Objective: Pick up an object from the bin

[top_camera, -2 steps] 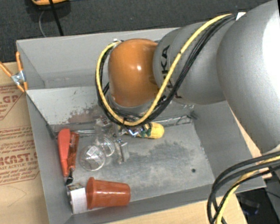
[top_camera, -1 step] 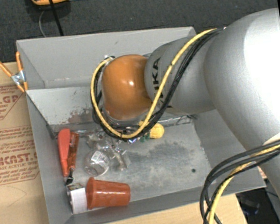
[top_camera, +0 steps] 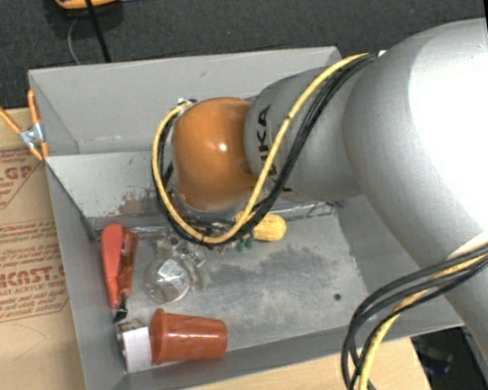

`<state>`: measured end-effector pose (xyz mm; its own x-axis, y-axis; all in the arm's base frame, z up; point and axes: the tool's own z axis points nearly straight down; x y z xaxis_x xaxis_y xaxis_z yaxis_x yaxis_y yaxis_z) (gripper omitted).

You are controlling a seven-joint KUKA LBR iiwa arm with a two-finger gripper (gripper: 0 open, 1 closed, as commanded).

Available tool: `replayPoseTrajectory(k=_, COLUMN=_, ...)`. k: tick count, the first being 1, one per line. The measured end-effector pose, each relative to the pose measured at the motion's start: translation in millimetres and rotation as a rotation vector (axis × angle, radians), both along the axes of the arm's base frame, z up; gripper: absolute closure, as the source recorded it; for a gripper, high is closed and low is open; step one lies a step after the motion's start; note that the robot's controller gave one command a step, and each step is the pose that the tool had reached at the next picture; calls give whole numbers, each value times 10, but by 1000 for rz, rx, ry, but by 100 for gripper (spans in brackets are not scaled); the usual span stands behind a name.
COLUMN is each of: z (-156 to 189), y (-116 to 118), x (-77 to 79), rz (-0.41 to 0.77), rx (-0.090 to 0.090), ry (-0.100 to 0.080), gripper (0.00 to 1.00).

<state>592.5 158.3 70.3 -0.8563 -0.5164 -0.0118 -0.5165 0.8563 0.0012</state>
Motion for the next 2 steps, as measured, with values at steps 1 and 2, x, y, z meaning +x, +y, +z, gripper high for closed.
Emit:
replayPoseTrajectory(k=1, z=0, y=-2, x=0, rz=0, rx=0, ry=0, gripper=100)
replayPoseTrajectory(k=2, z=44, y=-5, x=-18, rz=1, rx=-2, ry=6, gripper=100)
